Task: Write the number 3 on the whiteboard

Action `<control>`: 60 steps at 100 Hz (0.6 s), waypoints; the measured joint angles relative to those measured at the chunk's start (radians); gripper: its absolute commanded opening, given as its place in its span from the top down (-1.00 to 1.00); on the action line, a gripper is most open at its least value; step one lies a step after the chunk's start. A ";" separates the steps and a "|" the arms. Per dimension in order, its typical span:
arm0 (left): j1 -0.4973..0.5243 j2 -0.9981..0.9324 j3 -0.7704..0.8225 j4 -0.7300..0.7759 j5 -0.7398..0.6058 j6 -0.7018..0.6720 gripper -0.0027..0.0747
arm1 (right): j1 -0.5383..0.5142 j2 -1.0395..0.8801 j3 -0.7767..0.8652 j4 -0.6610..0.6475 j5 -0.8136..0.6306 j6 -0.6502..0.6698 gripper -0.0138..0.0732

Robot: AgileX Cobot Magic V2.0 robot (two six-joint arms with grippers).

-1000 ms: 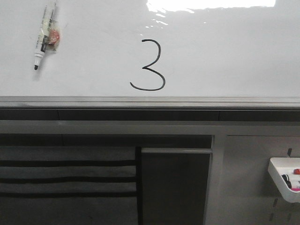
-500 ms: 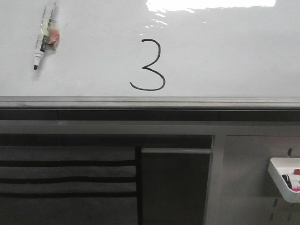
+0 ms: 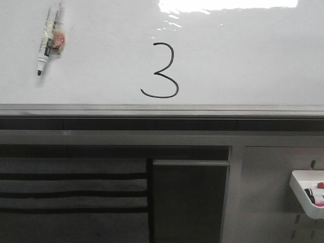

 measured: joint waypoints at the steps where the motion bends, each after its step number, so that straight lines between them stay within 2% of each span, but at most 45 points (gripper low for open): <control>1: 0.000 -0.005 0.005 0.000 -0.004 0.000 0.98 | 0.000 0.000 0.000 0.000 0.000 0.000 0.85; 13: 0.004 -0.066 0.116 0.011 -0.098 -0.053 0.98 | 0.000 0.000 0.000 0.000 0.000 0.000 0.85; 25: 0.004 -0.128 0.214 0.216 -0.154 -0.336 0.98 | 0.000 0.000 0.000 0.000 0.000 0.000 0.85; 32: 0.004 -0.144 0.267 0.313 -0.203 -0.449 0.98 | 0.000 0.000 0.000 0.000 0.000 0.000 0.85; 44: 0.004 -0.144 0.365 0.367 -0.370 -0.513 0.98 | 0.000 0.000 0.000 0.000 0.000 0.000 0.85; 60: 0.004 -0.144 0.365 0.377 -0.406 -0.526 0.98 | 0.000 0.000 0.000 0.000 0.000 0.000 0.85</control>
